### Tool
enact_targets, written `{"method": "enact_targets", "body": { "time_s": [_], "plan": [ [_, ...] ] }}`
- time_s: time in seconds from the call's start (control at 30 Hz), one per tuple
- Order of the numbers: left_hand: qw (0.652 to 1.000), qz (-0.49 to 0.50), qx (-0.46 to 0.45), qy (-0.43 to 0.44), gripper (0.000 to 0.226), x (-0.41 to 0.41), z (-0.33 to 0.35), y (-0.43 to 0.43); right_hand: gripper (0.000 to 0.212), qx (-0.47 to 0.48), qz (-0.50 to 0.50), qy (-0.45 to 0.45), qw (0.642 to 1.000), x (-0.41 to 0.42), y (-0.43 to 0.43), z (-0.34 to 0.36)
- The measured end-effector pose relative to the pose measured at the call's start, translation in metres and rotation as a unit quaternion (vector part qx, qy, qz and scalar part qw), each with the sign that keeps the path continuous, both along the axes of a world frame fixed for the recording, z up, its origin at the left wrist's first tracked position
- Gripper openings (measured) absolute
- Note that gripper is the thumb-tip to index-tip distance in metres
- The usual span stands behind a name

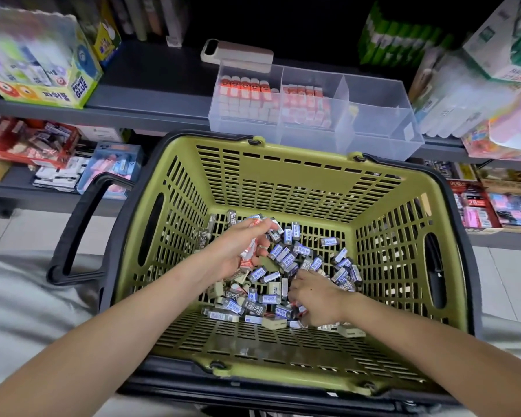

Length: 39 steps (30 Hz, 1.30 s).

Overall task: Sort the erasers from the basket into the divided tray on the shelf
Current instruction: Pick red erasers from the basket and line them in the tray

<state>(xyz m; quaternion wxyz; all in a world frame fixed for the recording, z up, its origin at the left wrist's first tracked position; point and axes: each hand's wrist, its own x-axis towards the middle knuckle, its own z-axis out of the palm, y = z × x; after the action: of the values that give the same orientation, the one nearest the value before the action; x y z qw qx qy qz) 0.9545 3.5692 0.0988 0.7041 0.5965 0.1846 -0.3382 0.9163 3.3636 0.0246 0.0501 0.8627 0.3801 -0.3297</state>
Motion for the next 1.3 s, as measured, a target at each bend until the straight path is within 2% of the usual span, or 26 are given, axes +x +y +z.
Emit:
{"method": "enact_targets", "body": {
  "time_s": [0.17, 0.37, 0.5, 0.57, 0.6, 0.73, 0.87, 0.93, 0.97, 1.03, 1.07, 1.1, 1.13, 1.17, 1.23, 1.3],
  "plan": [
    [1.000, 0.008, -0.006, 0.004, 0.030, 0.001, 0.001, 0.001, 0.044, -0.022, -0.043, 0.073, 0.996, 0.000, 0.003, 0.003],
    [1.000, 0.011, -0.004, 0.005, 0.030, 0.001, -0.001, 0.003, 0.031, -0.050, -0.010, 0.094, 0.994, 0.003, 0.016, 0.004],
    [1.000, 0.016, -0.003, 0.003, 0.027, 0.003, -0.002, 0.005, 0.031, -0.045, -0.035, 0.132, 0.990, 0.000, 0.010, 0.001],
    [1.000, 0.016, -0.003, 0.005, 0.027, 0.003, -0.003, 0.006, 0.023, -0.043, -0.050, 0.155, 0.986, 0.002, 0.013, 0.002],
    [1.000, 0.014, -0.002, 0.006, 0.028, 0.002, -0.003, 0.006, 0.018, -0.046, -0.049, 0.155, 0.986, 0.002, 0.016, 0.002],
    [1.000, 0.008, -0.005, 0.012, 0.029, 0.000, -0.004, 0.007, 0.023, -0.078, -0.022, 0.096, 0.992, -0.004, 0.022, -0.002],
    [1.000, -0.015, -0.002, 0.013, 0.020, 0.001, -0.007, 0.007, 0.021, 0.000, -0.092, 0.091, 0.992, 0.002, 0.018, 0.009],
    [1.000, -0.017, -0.009, 0.015, 0.019, 0.002, -0.008, 0.007, 0.018, 0.094, -0.226, 0.124, 0.962, 0.014, 0.015, 0.027],
    [1.000, -0.019, -0.015, 0.014, 0.021, 0.002, -0.007, 0.006, 0.011, 0.161, -0.306, 0.159, 0.925, 0.020, 0.014, 0.039],
    [0.999, -0.025, -0.034, 0.014, 0.031, 0.002, -0.007, 0.005, 0.001, 0.294, -0.432, 0.258, 0.813, 0.032, 0.014, 0.062],
    [0.998, -0.027, -0.046, 0.021, 0.038, 0.001, -0.006, 0.004, 0.005, 0.343, -0.468, 0.297, 0.758, 0.038, 0.015, 0.071],
    [0.997, -0.033, -0.055, 0.031, 0.047, 0.001, -0.005, 0.002, 0.009, 0.376, -0.487, 0.324, 0.719, 0.042, 0.017, 0.079],
    [0.996, -0.052, -0.062, 0.041, 0.056, 0.001, -0.004, 0.001, 0.014, 0.396, -0.489, 0.340, 0.699, 0.044, 0.022, 0.085],
    [0.993, -0.081, -0.071, 0.043, 0.061, 0.000, -0.002, 0.000, 0.015, 0.408, -0.483, 0.343, 0.695, 0.045, 0.028, 0.090],
    [0.987, -0.104, -0.113, 0.046, 0.061, -0.002, 0.001, -0.001, 0.013, 0.416, -0.468, 0.335, 0.704, 0.044, 0.039, 0.095],
    [0.985, -0.077, -0.141, 0.056, 0.062, -0.003, 0.003, 0.004, 0.034, 0.436, -0.476, 0.340, 0.684, 0.041, 0.044, 0.096]
  ]
}}
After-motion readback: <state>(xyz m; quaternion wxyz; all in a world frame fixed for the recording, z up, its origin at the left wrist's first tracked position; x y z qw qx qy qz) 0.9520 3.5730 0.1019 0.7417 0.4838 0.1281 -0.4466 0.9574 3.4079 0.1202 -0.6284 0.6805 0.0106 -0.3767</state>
